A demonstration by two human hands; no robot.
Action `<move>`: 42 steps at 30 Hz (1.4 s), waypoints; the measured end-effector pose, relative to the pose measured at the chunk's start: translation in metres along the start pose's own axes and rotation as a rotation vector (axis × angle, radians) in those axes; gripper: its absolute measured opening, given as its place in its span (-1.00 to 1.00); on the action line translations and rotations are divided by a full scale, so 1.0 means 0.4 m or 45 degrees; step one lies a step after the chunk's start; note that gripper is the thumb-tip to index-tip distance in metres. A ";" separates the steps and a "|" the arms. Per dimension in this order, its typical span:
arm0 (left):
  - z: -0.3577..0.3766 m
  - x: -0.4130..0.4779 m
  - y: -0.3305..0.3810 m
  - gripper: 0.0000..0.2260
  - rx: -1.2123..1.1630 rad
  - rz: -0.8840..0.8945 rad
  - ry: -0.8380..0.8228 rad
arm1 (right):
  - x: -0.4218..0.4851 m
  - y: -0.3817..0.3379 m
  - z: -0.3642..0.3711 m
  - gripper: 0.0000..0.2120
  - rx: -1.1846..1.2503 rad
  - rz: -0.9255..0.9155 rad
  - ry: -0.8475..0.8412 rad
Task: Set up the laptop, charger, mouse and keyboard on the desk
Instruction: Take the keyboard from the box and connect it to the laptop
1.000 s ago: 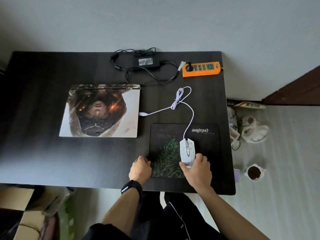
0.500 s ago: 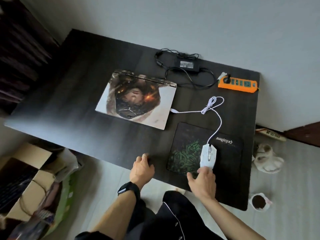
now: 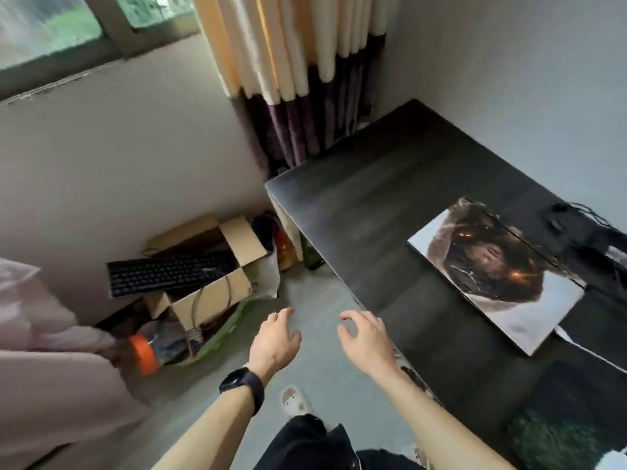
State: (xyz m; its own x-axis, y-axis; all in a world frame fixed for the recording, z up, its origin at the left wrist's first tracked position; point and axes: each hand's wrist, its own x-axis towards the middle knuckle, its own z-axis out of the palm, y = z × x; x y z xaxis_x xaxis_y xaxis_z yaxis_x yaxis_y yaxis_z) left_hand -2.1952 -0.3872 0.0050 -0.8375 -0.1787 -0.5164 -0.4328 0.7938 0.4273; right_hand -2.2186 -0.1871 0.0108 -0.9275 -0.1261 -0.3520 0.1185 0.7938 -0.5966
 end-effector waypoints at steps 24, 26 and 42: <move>-0.399 0.294 -0.617 -0.56 -0.529 -0.736 0.158 | 0.584 -0.585 0.464 -0.70 -0.162 -0.192 -0.752; -0.426 0.348 -0.636 -0.59 -0.553 -0.778 0.160 | 0.651 -0.606 0.502 -0.69 -0.188 -0.168 -0.801; -0.483 0.681 -1.105 -0.44 -0.475 -1.103 0.481 | 0.973 -0.640 1.019 -0.40 -0.279 0.250 -0.924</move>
State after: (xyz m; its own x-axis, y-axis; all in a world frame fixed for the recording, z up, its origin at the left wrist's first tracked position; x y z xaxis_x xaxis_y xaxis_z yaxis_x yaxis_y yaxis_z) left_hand -2.2966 -0.8989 -0.1812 -0.2090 -0.8295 -0.5180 -0.9633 0.0834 0.2552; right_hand -2.4654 -0.6818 -0.2675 -0.4239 -0.2688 -0.8649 0.1140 0.9315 -0.3453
